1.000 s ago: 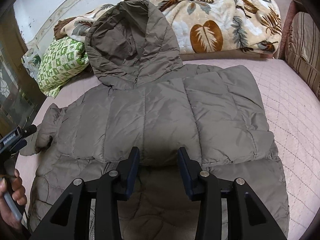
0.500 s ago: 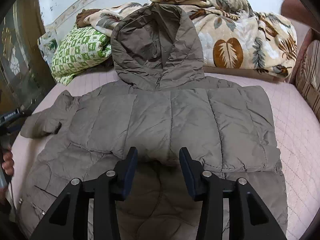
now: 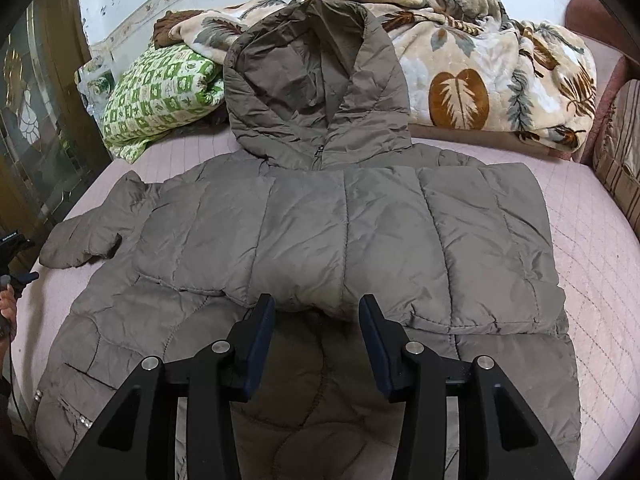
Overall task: Fold large clothes
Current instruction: 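Reach the left gripper to the other sleeve cuff and close on it, then lift the sleeve with the left gripper and carry it across the jacket body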
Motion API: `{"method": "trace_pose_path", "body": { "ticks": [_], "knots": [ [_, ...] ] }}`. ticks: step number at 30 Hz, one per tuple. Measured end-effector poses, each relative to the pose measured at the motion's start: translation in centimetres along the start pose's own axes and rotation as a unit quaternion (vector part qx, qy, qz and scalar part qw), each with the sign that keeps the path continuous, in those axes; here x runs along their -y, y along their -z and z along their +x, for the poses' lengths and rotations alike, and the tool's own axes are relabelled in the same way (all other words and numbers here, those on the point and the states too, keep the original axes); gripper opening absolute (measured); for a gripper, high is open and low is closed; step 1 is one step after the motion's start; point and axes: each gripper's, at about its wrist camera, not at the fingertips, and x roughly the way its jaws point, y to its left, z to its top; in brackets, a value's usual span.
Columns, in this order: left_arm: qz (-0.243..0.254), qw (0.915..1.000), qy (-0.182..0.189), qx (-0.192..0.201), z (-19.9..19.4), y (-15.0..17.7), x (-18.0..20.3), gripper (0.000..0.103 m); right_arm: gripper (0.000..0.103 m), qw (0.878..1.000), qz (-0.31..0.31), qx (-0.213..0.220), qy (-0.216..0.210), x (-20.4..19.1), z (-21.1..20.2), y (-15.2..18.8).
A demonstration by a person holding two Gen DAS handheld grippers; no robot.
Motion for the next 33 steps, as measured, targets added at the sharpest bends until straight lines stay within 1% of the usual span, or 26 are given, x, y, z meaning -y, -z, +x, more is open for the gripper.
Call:
{"method": "trace_pose_path", "body": {
  "ticks": [2, 4, 6, 7, 10, 12, 13, 16, 17, 18, 19, 21, 22, 24, 27, 29, 33],
  "knots": [
    [-0.014, 0.9998, 0.009, -0.004, 0.6, -0.4, -0.8, 0.067, 0.047, 1.000, -0.001, -0.001, -0.003, -0.2, 0.1, 0.0],
    [-0.022, 0.9996, 0.015, -0.001, 1.2, -0.6, -1.3, 0.066, 0.047, 1.000, -0.003, -0.001, -0.002, -0.4, 0.3, 0.0],
    [-0.024, 0.9996, 0.018, 0.002, 2.1, -0.8, -1.7, 0.058, 0.047, 1.000, -0.005, -0.002, -0.004, -0.5, 0.4, 0.0],
    [-0.024, 0.9995, 0.018, 0.004, 2.4, -0.8, -1.9, 0.056, 0.047, 1.000, -0.006, -0.003, -0.004, -0.6, 0.5, 0.0],
    [-0.016, 0.9992, 0.023, 0.028, 3.9, -1.9, -1.9, 0.056, 0.047, 1.000, 0.000, -0.003, -0.006, -0.4, 0.6, 0.0],
    [-0.020, 0.9985, 0.027, 0.043, 4.6, -2.5, -1.9, 0.060, 0.047, 1.000, 0.008, -0.004, -0.009, -0.1, 0.7, 0.0],
    [-0.021, 0.9981, 0.029, 0.050, 4.7, -2.6, -2.0, 0.061, 0.047, 1.000, 0.011, -0.003, -0.009, 0.1, 0.6, 0.0],
    [-0.017, 0.9977, 0.012, 0.064, 5.1, -3.0, -1.4, 0.059, 0.047, 1.000, 0.021, -0.005, -0.010, 0.5, 0.8, 0.0],
    [-0.017, 0.9974, 0.002, 0.070, 5.1, -2.9, -1.3, 0.046, 0.047, 1.000, 0.024, -0.006, -0.009, 0.7, 0.9, 0.0],
    [-0.014, 0.9972, -0.017, 0.072, 5.2, -2.9, -1.3, 0.026, 0.047, 1.000, 0.026, -0.006, -0.009, 0.7, 0.9, 0.0],
    [-0.012, 0.9970, -0.025, 0.072, 5.1, -3.0, -1.3, 0.020, 0.047, 1.000, 0.029, -0.006, -0.009, 0.8, 0.9, 0.0],
    [-0.017, 0.9968, -0.010, 0.078, 4.7, -3.0, -1.4, 0.014, 0.047, 0.999, 0.033, -0.006, -0.010, 0.9, 1.0, -0.1],
    [-0.016, 0.9966, -0.003, 0.081, 4.3, -3.0, -1.3, 0.014, 0.047, 0.999, 0.034, -0.005, -0.010, 1.0, 0.9, -0.1],
    [0.001, 0.9951, 0.006, 0.098, 3.1, -3.1, -0.3, 0.013, 0.047, 0.999, 0.038, 0.000, -0.012, 1.0, 0.8, -0.2],
    [0.027, 0.9918, 0.027, 0.122, 0.9, -2.8, 2.1, 0.013, 0.047, 0.999, 0.040, 0.007, -0.014, 0.9, 0.5, -0.3],
    [0.042, 0.9889, 0.049, 0.134, -0.4, -2.5, 3.8, 0.013, 0.047, 0.999, 0.043, 0.008, -0.016, 1.0, 0.3, -0.3],
    [0.087, 0.9798, 0.089, 0.156, -3.3, -1.4, 8.0, 0.013, 0.047, 0.998, 0.051, 0.012, -0.018, 1.4, -0.1, -0.4]
  ]
}}
